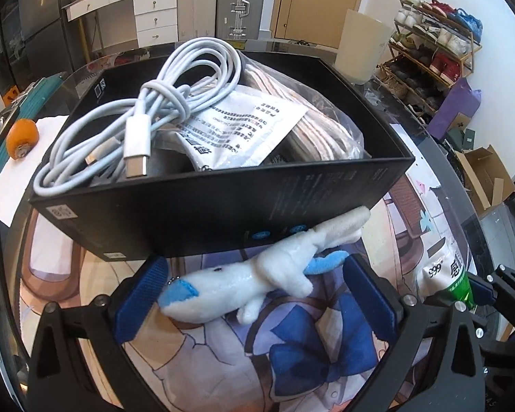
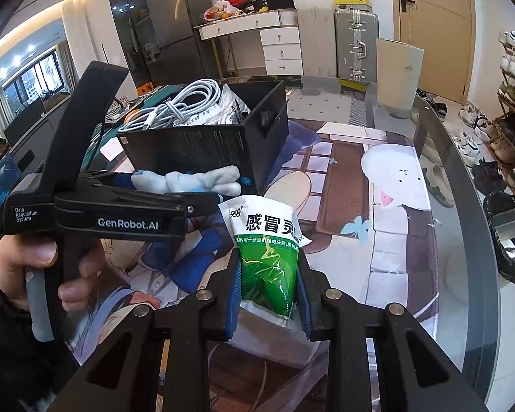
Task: Organize soft objects
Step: 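Grasp the white plush toy with the left tool while the right tool holds the green packet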
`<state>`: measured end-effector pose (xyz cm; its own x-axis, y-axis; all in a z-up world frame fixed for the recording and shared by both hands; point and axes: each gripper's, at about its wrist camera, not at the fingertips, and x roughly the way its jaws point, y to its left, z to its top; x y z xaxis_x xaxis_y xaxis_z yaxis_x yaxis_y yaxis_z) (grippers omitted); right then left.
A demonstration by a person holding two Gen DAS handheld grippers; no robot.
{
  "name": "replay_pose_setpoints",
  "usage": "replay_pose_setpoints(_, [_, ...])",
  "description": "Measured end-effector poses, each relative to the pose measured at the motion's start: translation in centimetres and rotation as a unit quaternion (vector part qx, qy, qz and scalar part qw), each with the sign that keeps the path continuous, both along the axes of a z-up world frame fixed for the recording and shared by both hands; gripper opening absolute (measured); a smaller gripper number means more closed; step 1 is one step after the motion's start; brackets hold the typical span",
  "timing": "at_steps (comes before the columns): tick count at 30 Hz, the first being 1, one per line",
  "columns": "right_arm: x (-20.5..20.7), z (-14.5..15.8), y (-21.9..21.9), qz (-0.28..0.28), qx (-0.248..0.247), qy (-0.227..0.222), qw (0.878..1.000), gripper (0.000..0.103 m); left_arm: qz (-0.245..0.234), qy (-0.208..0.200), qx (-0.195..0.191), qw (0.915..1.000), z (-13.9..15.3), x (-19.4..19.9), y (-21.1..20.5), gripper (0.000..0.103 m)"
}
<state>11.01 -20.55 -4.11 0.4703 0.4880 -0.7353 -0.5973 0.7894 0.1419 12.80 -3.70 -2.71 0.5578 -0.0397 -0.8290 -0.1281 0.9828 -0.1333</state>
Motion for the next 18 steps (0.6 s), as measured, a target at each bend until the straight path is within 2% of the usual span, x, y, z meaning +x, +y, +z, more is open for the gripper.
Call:
replay_pose_setpoints(1, [0.0, 0.0, 0.0, 0.000, 0.000, 0.001, 1.000, 0.027, 0.001, -0.001, 0.000, 1.0000, 0.0, 0.0, 0.1, 0.101])
replay_pose_setpoints(4, [-0.1, 0.0, 0.1, 0.002, -0.002, 0.000, 1.000, 0.027, 0.011, -0.007, 0.005, 0.9999, 0.1, -0.5, 0.4, 0.089])
replay_pose_setpoints(8, [-0.2, 0.0, 0.3, 0.003, -0.003, -0.001, 1.000, 0.027, 0.017, -0.016, 0.007, 0.9997, 0.2, -1.0, 1.1, 0.067])
replay_pose_setpoints(18, [-0.6, 0.1, 0.5, 0.006, -0.004, -0.004, 1.000, 0.027, 0.004, -0.025, 0.006, 0.9997, 0.4, -2.0, 2.3, 0.037])
